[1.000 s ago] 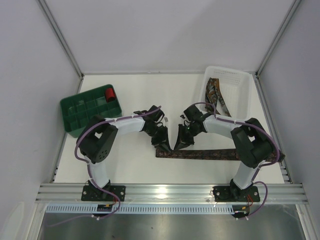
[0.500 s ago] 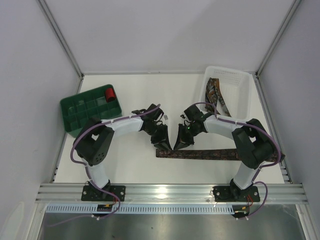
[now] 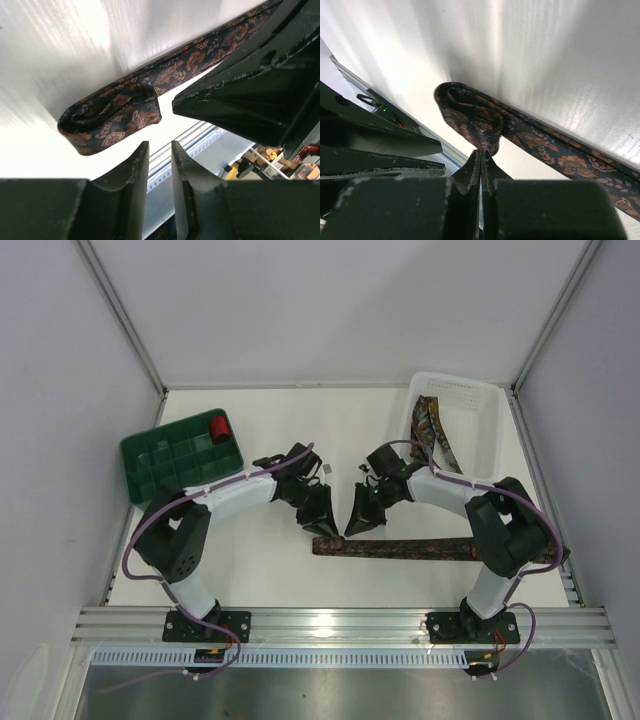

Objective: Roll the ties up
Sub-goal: Roll the tie

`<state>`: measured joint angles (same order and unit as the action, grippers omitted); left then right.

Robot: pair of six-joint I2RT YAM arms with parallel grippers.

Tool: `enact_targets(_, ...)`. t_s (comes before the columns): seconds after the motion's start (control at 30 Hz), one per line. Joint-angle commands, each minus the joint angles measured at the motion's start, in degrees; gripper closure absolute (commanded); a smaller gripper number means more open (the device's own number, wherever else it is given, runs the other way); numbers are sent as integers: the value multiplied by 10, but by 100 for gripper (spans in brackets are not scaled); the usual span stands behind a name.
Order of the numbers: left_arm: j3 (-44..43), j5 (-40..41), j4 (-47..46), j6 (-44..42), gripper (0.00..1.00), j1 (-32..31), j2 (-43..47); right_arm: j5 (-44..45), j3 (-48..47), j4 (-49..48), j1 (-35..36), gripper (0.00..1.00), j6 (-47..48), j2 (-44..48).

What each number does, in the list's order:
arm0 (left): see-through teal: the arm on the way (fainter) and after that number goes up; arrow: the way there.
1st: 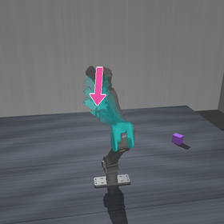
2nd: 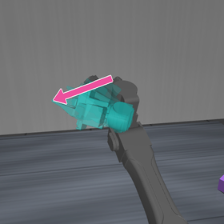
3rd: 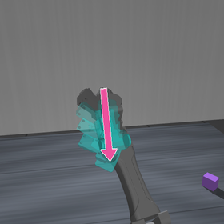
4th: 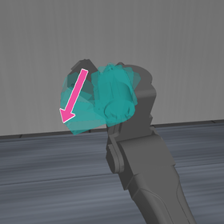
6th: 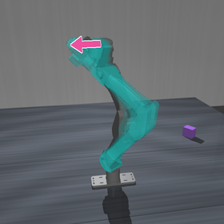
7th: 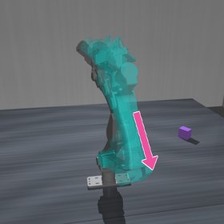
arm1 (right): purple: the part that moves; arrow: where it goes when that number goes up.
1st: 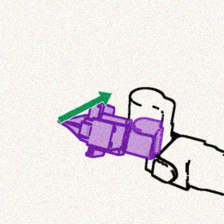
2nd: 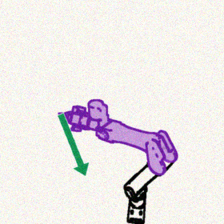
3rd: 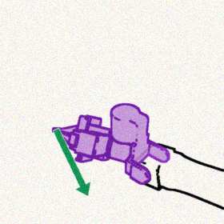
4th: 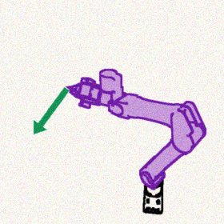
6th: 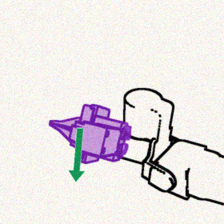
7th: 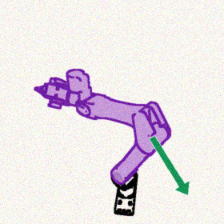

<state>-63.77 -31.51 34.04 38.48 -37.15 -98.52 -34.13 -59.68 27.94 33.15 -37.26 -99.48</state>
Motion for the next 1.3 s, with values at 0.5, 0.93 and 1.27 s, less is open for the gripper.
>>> enact_targets(0.5,77,20,27,-38,71,56,105,-19,-45,-3,56,98,3,-42)
enact_targets(0.93,94,-7,8,-39,66,66,103,6,-12,-3,46,98,27,-51)
enact_targets(1.27,109,-55,-43,-35,55,67,69,21,4,-10,36,98,47,-65)
